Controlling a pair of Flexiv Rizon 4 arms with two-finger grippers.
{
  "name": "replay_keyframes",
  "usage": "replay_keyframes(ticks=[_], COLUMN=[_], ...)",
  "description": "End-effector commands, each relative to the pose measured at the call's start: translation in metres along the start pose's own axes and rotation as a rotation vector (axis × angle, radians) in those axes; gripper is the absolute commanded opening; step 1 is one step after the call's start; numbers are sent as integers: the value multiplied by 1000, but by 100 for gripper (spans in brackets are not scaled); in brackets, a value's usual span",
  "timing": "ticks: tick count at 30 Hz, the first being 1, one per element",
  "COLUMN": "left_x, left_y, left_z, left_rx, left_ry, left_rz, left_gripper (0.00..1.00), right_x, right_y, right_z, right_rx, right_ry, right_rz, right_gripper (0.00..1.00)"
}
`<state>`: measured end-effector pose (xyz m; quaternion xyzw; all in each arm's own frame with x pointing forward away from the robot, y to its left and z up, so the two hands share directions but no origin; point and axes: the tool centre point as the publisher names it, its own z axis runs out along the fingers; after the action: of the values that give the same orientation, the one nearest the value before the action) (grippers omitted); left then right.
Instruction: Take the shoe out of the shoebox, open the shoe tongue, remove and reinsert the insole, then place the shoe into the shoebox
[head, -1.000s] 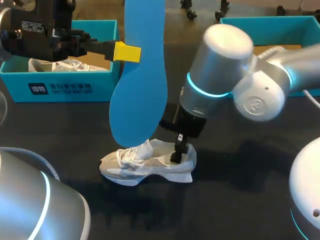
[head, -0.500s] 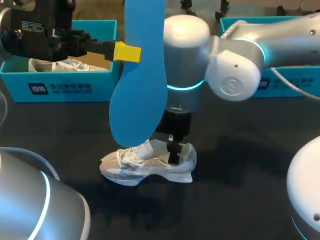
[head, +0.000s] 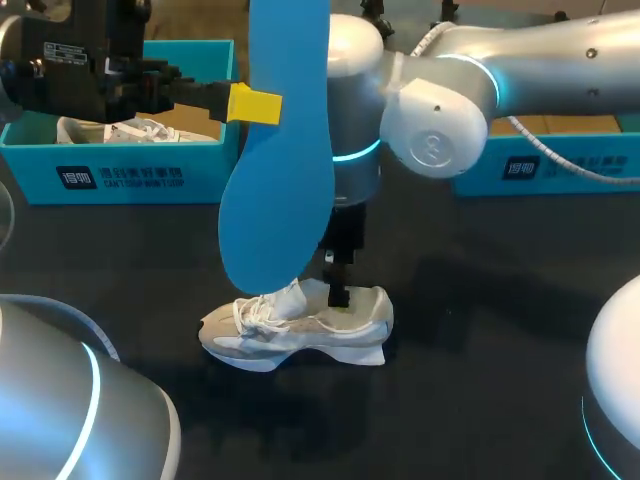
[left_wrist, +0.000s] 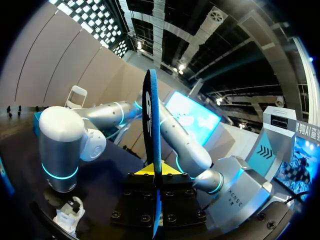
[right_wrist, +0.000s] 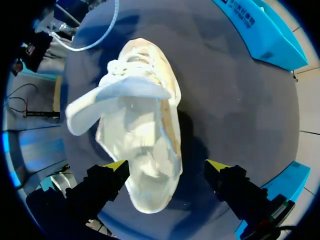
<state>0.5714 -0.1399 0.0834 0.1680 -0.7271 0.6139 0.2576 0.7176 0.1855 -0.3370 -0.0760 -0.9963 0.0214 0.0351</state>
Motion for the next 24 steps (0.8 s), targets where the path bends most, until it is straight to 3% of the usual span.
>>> replay_keyframes(ticks=[1,21,23,24], left_x=[-1,-1,-1,-1], left_y=[0,0,0,0], left_z=[1,1,1,1], left_rx=[-1,-1,-1,-1], left_ry=[0,0,0,0], left_rz=[-1,-1,-1,-1], left_gripper=[0,0,0,0], right_x=[-13,-29,-30,-31], right_y=[6,6,7,8], right_z=[14,53,54,54], right_rx=[2,-29,-31,-29], right_ry=[18,86,91,95], right_rz=[-9,-25,-28,-28], right_gripper=[100,100,91,79])
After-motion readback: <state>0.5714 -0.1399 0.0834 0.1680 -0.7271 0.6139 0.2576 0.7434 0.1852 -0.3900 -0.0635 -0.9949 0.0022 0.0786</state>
